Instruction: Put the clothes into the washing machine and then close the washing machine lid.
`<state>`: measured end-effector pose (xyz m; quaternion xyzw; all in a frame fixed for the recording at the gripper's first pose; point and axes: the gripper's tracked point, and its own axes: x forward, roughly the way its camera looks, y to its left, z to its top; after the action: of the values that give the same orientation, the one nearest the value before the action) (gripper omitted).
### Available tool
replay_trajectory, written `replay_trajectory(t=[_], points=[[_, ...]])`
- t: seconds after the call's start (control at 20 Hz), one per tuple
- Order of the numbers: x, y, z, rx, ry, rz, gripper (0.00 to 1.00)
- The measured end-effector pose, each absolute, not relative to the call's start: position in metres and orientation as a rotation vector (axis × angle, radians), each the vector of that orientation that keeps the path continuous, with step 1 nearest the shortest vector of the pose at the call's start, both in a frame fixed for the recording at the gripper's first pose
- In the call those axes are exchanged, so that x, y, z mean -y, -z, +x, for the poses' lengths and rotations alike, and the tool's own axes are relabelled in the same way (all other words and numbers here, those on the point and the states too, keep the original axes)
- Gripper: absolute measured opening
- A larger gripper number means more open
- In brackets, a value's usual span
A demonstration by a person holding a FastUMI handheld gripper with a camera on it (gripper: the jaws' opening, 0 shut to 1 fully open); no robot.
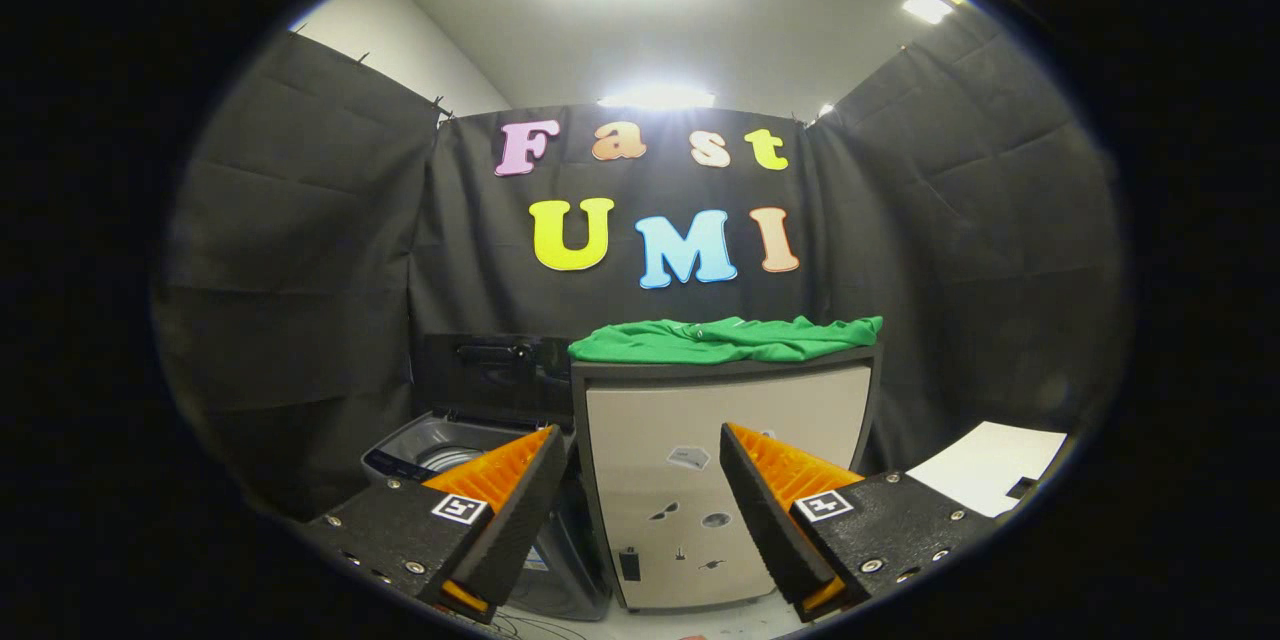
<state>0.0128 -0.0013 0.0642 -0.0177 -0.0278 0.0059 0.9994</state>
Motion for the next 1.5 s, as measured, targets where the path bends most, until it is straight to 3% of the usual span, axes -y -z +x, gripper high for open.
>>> replay_trajectory(t=[1.0,1.5], points=[[0.052,-0.174,0.161,0.068,0.039,0.002,0.96],[0.079,-0.188,0.249,-0.048,0.031,0.026,0.95]])
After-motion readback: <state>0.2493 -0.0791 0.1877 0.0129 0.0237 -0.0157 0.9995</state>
